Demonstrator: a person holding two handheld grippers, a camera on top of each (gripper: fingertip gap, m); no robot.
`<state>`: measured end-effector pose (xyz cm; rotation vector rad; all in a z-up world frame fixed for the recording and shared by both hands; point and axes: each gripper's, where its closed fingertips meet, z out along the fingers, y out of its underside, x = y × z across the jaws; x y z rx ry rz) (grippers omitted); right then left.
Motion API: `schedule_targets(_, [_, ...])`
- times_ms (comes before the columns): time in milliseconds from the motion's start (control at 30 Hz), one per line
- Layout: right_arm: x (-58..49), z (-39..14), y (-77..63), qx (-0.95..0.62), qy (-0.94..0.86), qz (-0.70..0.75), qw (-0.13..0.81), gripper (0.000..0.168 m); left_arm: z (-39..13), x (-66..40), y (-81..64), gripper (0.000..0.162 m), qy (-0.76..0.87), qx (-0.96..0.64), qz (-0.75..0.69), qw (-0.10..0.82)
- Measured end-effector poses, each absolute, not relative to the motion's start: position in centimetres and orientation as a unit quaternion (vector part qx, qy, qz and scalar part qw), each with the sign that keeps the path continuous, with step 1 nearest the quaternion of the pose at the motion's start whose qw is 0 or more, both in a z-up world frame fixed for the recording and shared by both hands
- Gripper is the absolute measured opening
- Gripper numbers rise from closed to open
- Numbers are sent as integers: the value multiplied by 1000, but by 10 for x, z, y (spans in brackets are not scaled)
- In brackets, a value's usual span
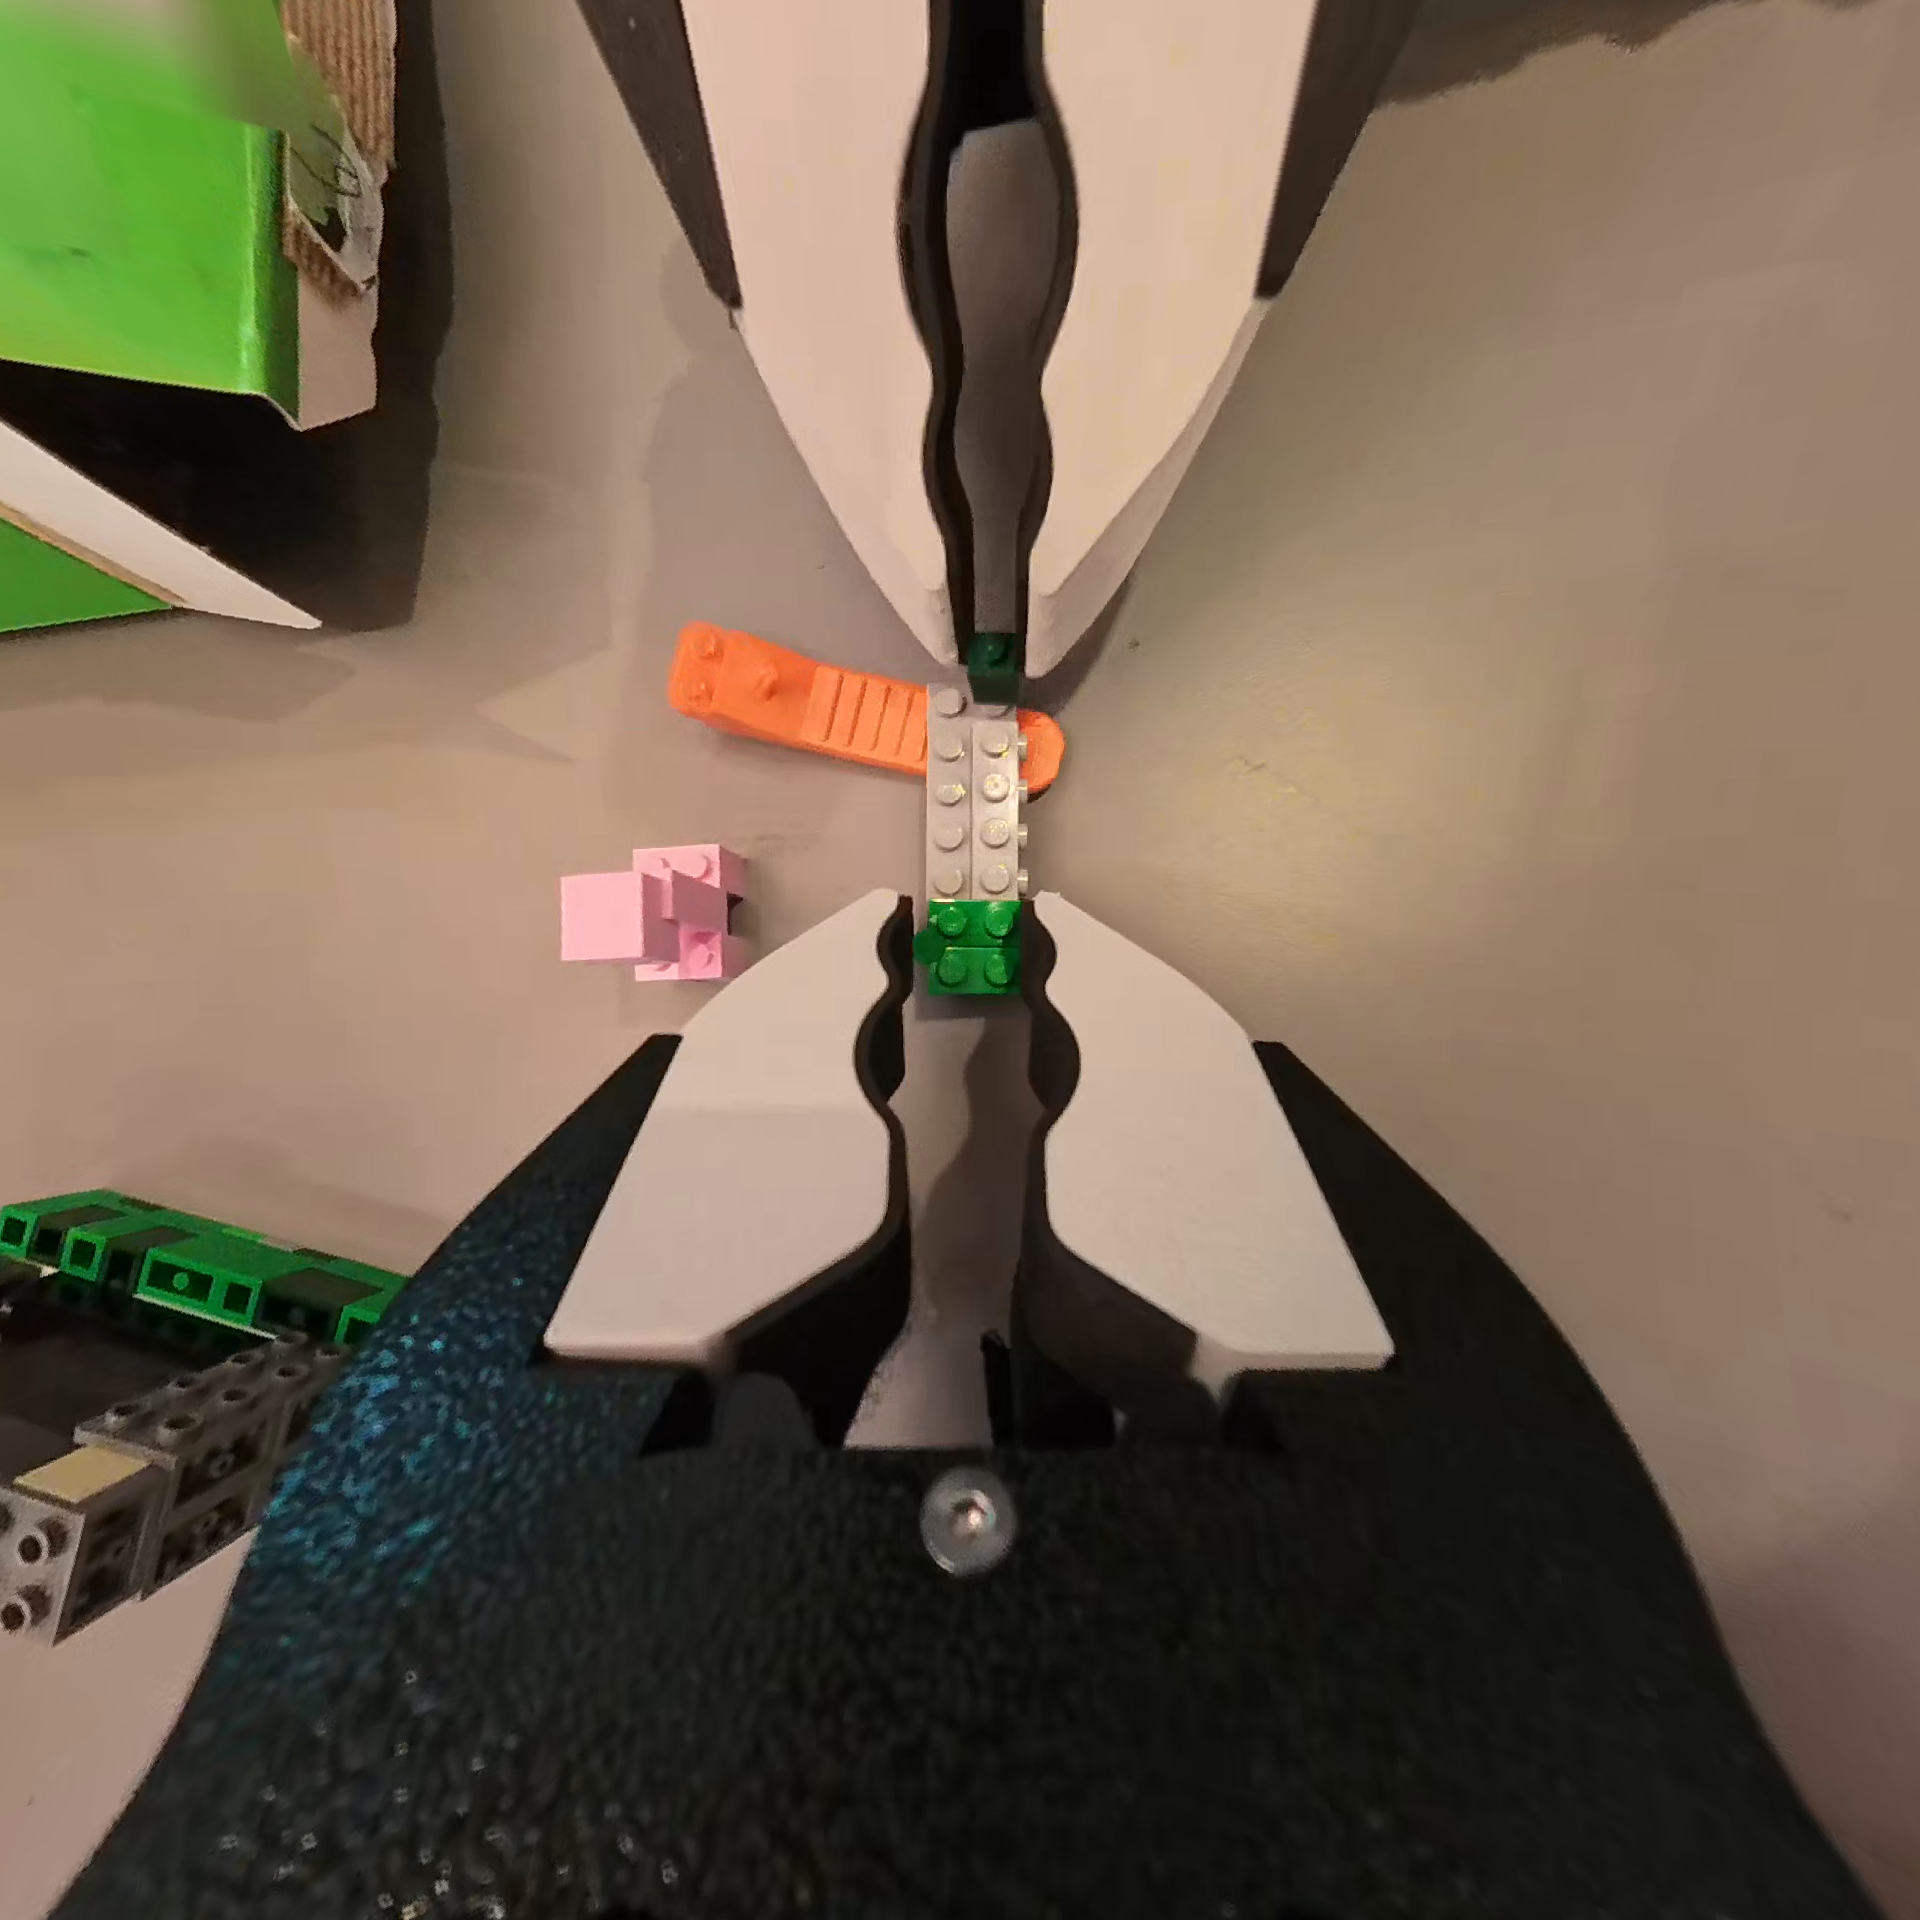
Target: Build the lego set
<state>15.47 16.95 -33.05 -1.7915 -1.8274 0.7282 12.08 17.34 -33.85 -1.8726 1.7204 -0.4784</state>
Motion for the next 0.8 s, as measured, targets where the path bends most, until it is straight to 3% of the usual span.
schedule_targets(33, [154, -330, 169, -654, -667, 266, 236, 7, -339, 121, 174, 19, 640, -696, -178, 273])
schedule_targets(800, [155, -333, 167, -653, -693, 216, 217, 8, -340, 122, 170, 19, 640, -696, -188, 264])
